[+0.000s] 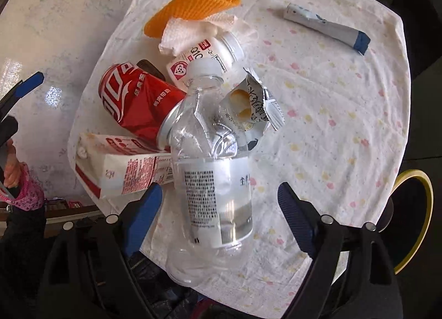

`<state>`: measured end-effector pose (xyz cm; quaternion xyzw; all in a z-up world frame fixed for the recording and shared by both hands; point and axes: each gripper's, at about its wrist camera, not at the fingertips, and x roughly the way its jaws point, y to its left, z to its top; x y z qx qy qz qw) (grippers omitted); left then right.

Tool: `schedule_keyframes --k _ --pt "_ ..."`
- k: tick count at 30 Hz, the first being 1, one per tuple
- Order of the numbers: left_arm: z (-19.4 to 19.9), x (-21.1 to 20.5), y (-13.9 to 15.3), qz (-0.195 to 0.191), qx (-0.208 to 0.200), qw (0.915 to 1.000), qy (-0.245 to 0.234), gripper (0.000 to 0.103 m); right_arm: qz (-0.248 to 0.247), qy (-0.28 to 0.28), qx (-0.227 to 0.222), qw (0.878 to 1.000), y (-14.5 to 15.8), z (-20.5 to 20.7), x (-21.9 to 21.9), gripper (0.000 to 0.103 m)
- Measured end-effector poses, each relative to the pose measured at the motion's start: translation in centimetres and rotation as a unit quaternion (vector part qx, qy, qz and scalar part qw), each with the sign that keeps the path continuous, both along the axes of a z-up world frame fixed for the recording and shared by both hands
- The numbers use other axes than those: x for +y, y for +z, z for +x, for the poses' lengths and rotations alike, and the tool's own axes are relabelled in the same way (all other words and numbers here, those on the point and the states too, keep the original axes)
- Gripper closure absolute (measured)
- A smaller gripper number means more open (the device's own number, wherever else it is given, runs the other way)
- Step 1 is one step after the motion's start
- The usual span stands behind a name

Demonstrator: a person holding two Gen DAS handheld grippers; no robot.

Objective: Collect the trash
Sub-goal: 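Reach the right tool to the clear plastic water bottle and grasp it, then lift the water bottle with the right tool and drop it into the bin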

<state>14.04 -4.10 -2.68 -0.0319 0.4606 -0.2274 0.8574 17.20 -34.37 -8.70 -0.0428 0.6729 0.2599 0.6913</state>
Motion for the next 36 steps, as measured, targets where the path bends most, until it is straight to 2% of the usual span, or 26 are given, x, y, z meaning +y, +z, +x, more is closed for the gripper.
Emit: schedule_keyframes --k 6,8,9,10,16,36 --pt "0.5 0.7 -0.7 -0.007 0.007 0.9999 0.002 0.006 -0.014 0.016 0.018 1.0 -1.5 1.2 2.2 0.025" --pt "0.6 0.7 -0.8 -0.007 0.007 1.0 0.001 0.006 -0.016 0.017 0.022 0.999 -1.9 1.5 2.8 0.031" --pt "0.7 0.6 -0.9 -0.007 0.008 0.9999 0.0 0.006 -0.016 0.018 0.025 0.999 -2.1 1.6 2.9 0.039" --pt "0.8 0.6 -1.0 -0.008 0.009 0.9999 -0.002 0.006 -0.016 0.018 0.026 0.999 -2.3 1.7 2.9 0.042" --pt "1.0 0.3 -1.1 -0.005 0.01 0.9999 -0.002 0.006 -0.004 0.009 -0.02 1.0 -1.1 1.9 2.7 0.043" --pt "1.1 -1.1 -0.9 0.005 0.003 0.9999 -0.014 0.006 0.025 -0.009 -0.088 0.996 5.4 0.8 -1.5 0.044"
